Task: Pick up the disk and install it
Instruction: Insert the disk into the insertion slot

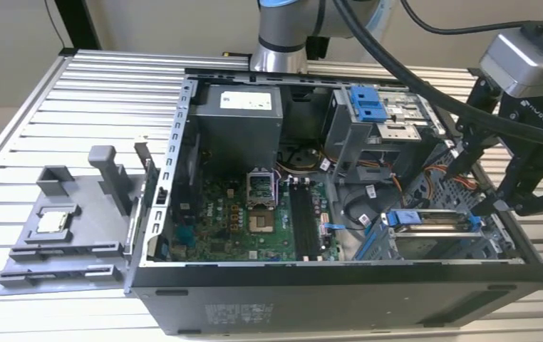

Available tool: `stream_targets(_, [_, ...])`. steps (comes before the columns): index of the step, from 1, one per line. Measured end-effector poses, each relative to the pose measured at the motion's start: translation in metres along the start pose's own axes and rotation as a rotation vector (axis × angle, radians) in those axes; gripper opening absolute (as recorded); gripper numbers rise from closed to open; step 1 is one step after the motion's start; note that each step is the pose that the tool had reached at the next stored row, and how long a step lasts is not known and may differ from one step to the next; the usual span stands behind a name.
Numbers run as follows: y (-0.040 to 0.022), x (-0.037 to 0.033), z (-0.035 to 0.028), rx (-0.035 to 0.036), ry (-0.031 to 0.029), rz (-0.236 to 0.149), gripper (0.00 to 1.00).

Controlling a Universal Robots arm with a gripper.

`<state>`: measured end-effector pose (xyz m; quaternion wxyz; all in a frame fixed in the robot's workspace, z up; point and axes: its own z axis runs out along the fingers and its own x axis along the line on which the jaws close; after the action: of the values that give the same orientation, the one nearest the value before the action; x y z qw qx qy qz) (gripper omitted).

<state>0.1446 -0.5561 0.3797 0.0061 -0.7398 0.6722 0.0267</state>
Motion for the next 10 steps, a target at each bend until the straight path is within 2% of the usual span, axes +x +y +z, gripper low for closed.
stream_targets(3, [-0.012,0.0011,0.0006,-0.0063,-0.0004,0.0,1.0])
stream_targets(5, [-0.0165,0.0016,0.003,-0.0099,-0.001,-0.004,1.0])
stream_targets(7, [-0.0177,0.0018,0.0049,-0.0118,-0.0001,-0.021,1.0])
stream_targets(10, [-0.0177,0.0019,0.0066,-0.0142,0.0008,-0.073,1.0])
